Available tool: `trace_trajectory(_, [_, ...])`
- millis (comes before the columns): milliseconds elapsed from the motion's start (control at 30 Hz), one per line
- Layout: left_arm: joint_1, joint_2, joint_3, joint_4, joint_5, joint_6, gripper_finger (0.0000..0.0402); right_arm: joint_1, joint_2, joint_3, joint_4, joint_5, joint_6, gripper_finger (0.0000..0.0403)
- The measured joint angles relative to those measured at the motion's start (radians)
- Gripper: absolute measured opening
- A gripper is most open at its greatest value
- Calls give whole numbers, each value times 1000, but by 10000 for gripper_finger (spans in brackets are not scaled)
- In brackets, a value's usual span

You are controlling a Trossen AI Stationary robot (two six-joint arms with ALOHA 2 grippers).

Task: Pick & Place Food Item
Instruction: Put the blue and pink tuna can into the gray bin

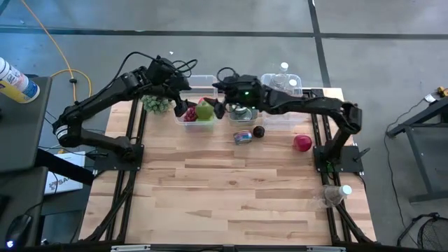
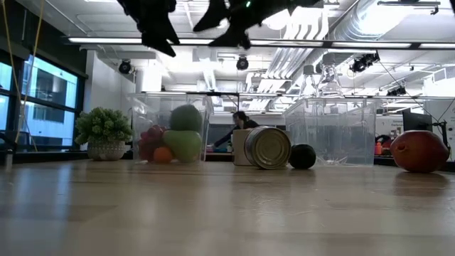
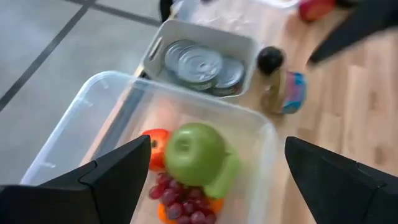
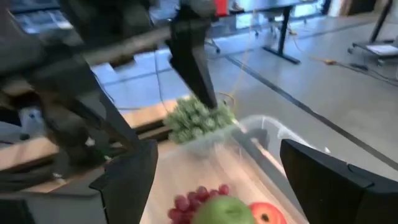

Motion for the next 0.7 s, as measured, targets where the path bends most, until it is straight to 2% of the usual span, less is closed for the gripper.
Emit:
trace_trajectory(100, [-4, -32, 0, -1, 40, -1, 356, 11, -54, 0, -33, -76, -3, 329])
trace_trajectory(333, [-13, -123, 0, -5, 78, -51, 356, 26, -169, 0, -191, -365, 9, 329])
trace_trajectory(400, [-15, -145, 0, -5, 81, -74, 356, 37, -194, 1, -240, -397, 31, 329])
trace_trajectory(500, [-31, -166, 0, -5, 81, -111, 356, 38, -252, 0, -412, -435, 117, 329])
trace_trajectory(700, [-88, -166, 0, -5, 82, -184, 356, 121, -351, 1, -677, -386, 215, 329])
